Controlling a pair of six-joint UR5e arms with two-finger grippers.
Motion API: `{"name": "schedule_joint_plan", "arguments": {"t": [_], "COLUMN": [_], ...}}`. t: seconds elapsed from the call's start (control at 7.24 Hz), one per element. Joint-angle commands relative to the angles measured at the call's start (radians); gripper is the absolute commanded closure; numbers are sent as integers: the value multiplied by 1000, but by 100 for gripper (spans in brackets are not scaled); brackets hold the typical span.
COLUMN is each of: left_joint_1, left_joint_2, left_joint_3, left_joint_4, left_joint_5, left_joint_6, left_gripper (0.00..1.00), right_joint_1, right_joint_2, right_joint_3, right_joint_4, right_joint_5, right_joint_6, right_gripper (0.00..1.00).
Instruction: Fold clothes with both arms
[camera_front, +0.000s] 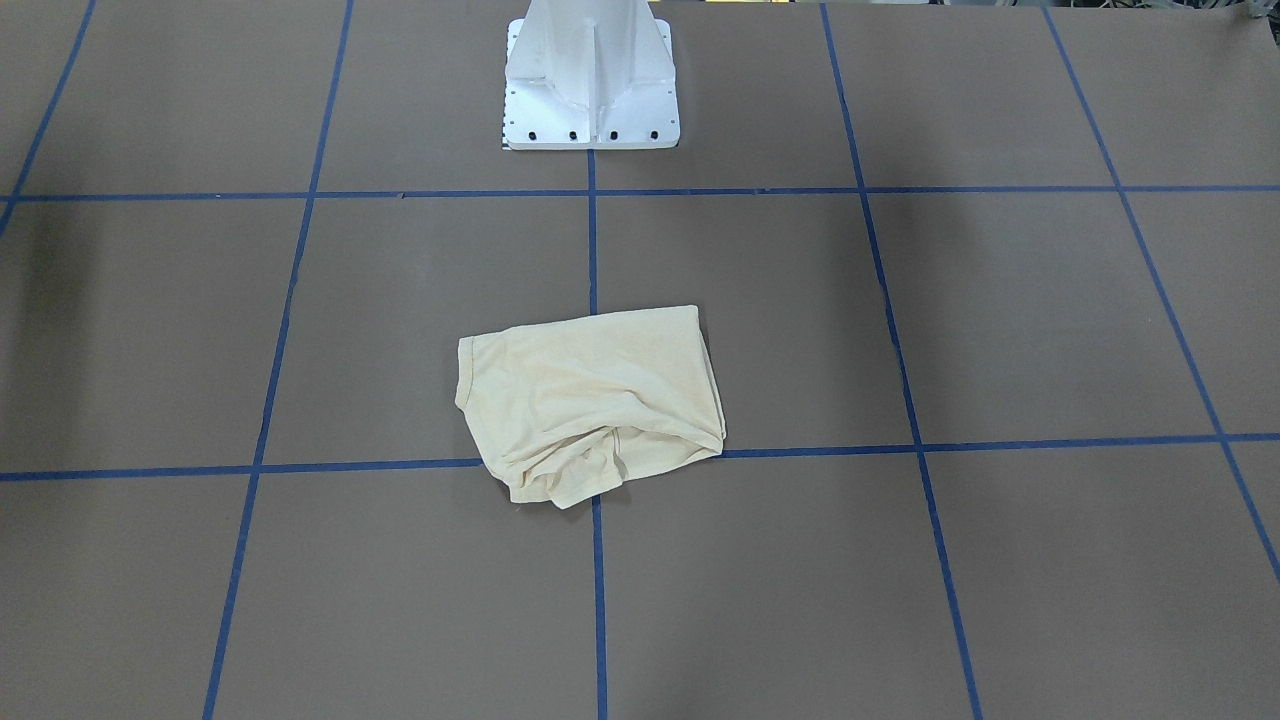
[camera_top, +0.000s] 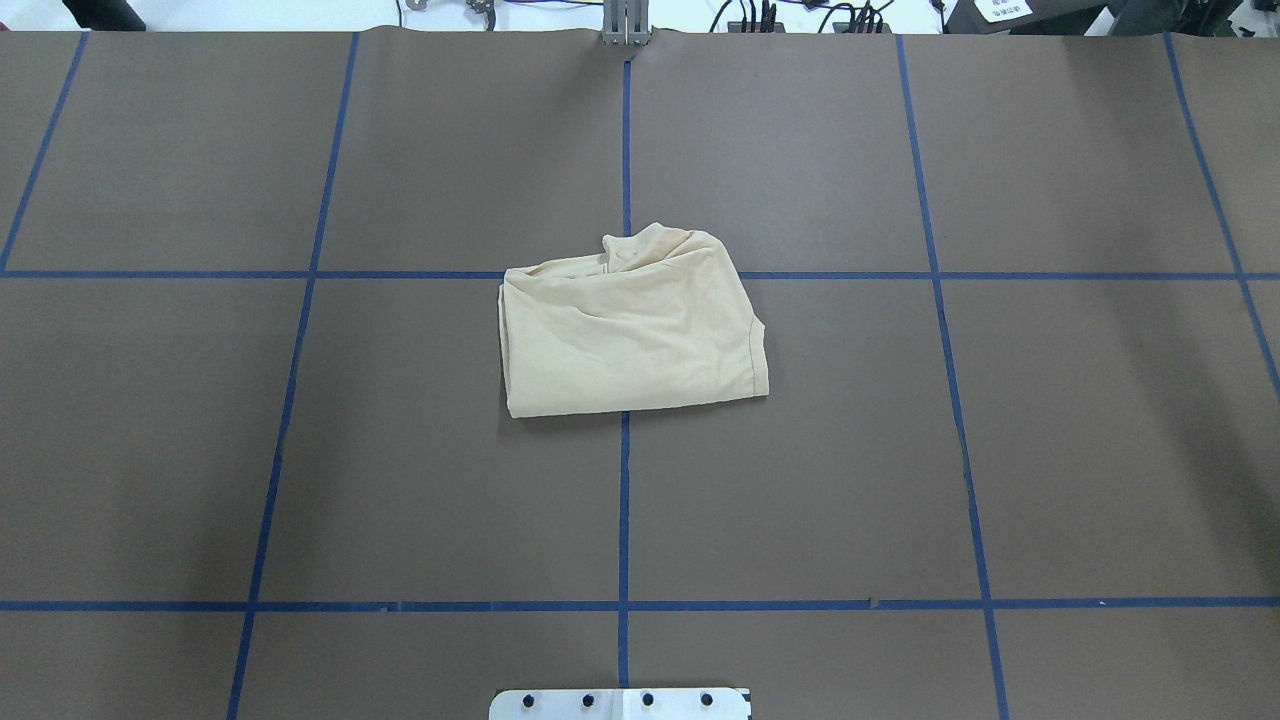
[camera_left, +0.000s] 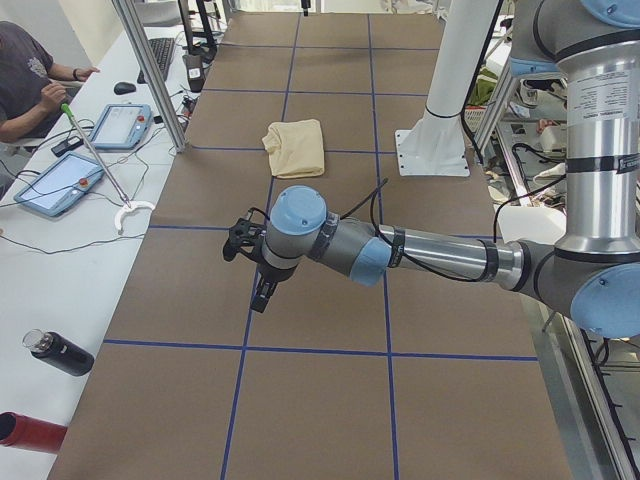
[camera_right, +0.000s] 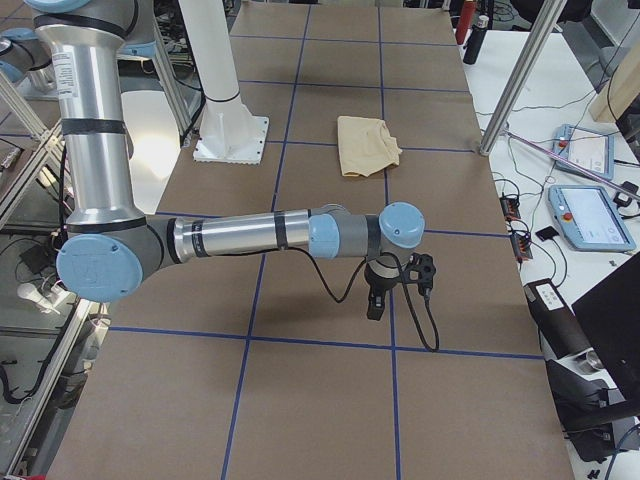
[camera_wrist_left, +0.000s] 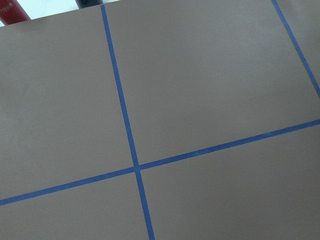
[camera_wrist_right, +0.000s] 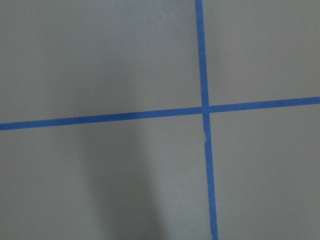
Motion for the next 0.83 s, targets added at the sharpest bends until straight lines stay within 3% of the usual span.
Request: {"name": "schedule_joint_plan", "arguments": {"t": [0.0,0.69], "left_joint_1": [1,3], "left_joint_2": [-2,1], "left_joint_3": [-4,6], "left_joint_4": [0,-3], "left_joint_5": [-2,0], "left_joint_6": [-2,-1], "left_gripper": [0,0], "right_joint_1": [0,0], "right_joint_2": [-11,-24], "right_joint_3": [-3,-12], "right_joint_4": [1,42], "right_joint_5": [-7,28], "right_joint_6": [3,3], "right_gripper": [0,0]}}
